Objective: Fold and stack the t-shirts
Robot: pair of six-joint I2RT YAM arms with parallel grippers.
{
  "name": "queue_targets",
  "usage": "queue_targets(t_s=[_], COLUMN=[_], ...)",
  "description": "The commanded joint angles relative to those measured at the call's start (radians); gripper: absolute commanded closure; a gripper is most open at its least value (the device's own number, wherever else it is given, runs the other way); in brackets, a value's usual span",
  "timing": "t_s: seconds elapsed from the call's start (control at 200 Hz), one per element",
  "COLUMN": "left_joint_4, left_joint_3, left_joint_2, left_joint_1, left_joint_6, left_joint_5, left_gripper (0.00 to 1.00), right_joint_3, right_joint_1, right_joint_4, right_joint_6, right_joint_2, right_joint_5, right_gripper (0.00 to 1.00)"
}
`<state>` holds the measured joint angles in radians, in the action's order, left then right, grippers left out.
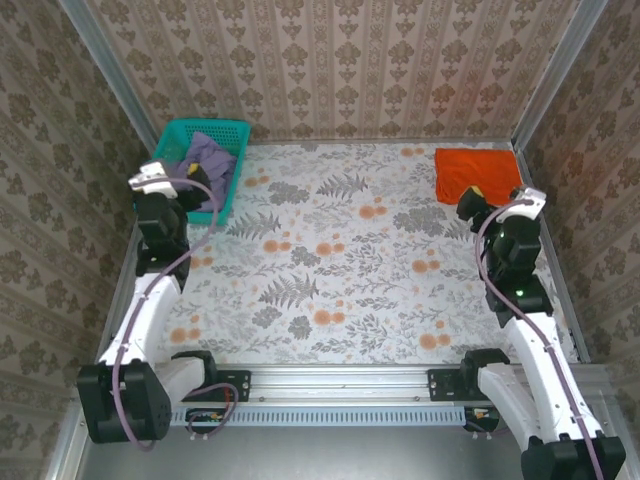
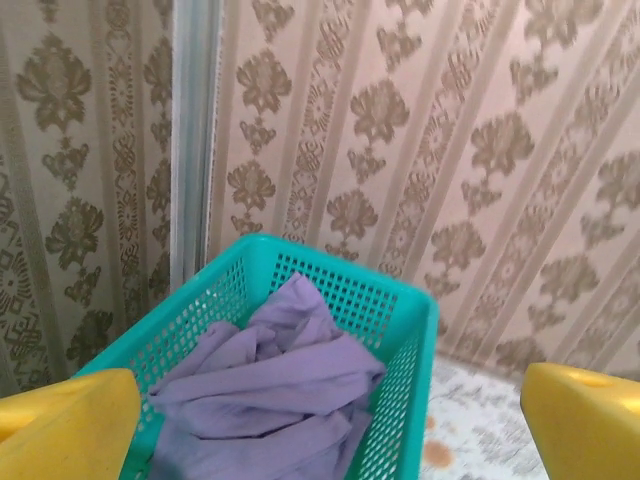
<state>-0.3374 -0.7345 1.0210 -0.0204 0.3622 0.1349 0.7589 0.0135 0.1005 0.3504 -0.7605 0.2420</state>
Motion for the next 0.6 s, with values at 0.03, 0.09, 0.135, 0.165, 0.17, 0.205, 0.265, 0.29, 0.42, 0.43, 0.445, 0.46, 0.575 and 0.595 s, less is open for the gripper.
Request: queue_targets(t_s=[0.03, 0.09, 0.135, 0.165, 0.17, 0.205, 0.265, 0.29, 0.42, 0.43, 0.445, 0.46, 0.575, 0.595], left_joint_4=[0.158, 0.205, 0.269, 0.323, 0.333, 0.414, 0.550, 0.590, 0.853, 0.873, 0.903, 0.927, 1.053, 1.083], left_joint_3=[-0.012, -0.063, -0.118, -0.159, -0.168, -0.230, -0.354, -0.408, -0.742, -0.768, -0.806, -0.842, -1.086, -1.131], left_joint_2=[0.013, 0.060, 0.107, 0.146, 0.153, 0.211, 0.335, 0.390, 0.686, 0.707, 0.737, 0.767, 0.963, 1.000], left_joint_1=[-0.075, -0.075, -0.072, -0.072, -0.073, -0.077, -0.084, -0.086, -0.080, -0.080, -0.079, -0.080, -0.085, -0.084], left_joint_6=[0.290, 0.245, 0.235, 0.236, 0.237, 0.249, 0.287, 0.294, 0.359, 0.363, 0.370, 0.374, 0.362, 0.357], left_joint_5=[0.000, -0.036, -0.039, -0.036, -0.035, -0.030, -0.049, -0.071, -0.158, -0.161, -0.166, -0.170, -0.240, -0.245], left_gripper=[0.00, 0.00, 0.00, 0.00, 0.00, 0.00, 0.00, 0.00, 0.00, 0.00, 0.00, 0.00, 0.00, 0.00], right_joint_3=[0.067, 0.082, 0.097, 0.110, 0.113, 0.131, 0.156, 0.165, 0.186, 0.188, 0.190, 0.192, 0.209, 0.210], right_joint_1=[0.001, 0.010, 0.022, 0.037, 0.040, 0.069, 0.150, 0.188, 0.395, 0.408, 0.428, 0.447, 0.544, 0.559], right_joint_4=[0.211, 0.222, 0.241, 0.263, 0.267, 0.296, 0.343, 0.371, 0.477, 0.482, 0.491, 0.499, 0.548, 0.549], right_joint_6=[0.058, 0.107, 0.147, 0.174, 0.178, 0.205, 0.217, 0.218, 0.216, 0.216, 0.216, 0.218, 0.249, 0.257], right_joint_2=[-0.036, -0.052, -0.080, -0.108, -0.113, -0.151, -0.215, -0.236, -0.337, -0.345, -0.358, -0.371, -0.450, -0.459], right_joint_5=[-0.156, -0.196, -0.250, -0.291, -0.297, -0.340, -0.395, -0.386, -0.364, -0.365, -0.365, -0.366, -0.374, -0.375], right_gripper=[0.00, 0.02, 0.07, 0.10, 0.11, 0.15, 0.21, 0.21, 0.20, 0.20, 0.20, 0.19, 0.19, 0.19])
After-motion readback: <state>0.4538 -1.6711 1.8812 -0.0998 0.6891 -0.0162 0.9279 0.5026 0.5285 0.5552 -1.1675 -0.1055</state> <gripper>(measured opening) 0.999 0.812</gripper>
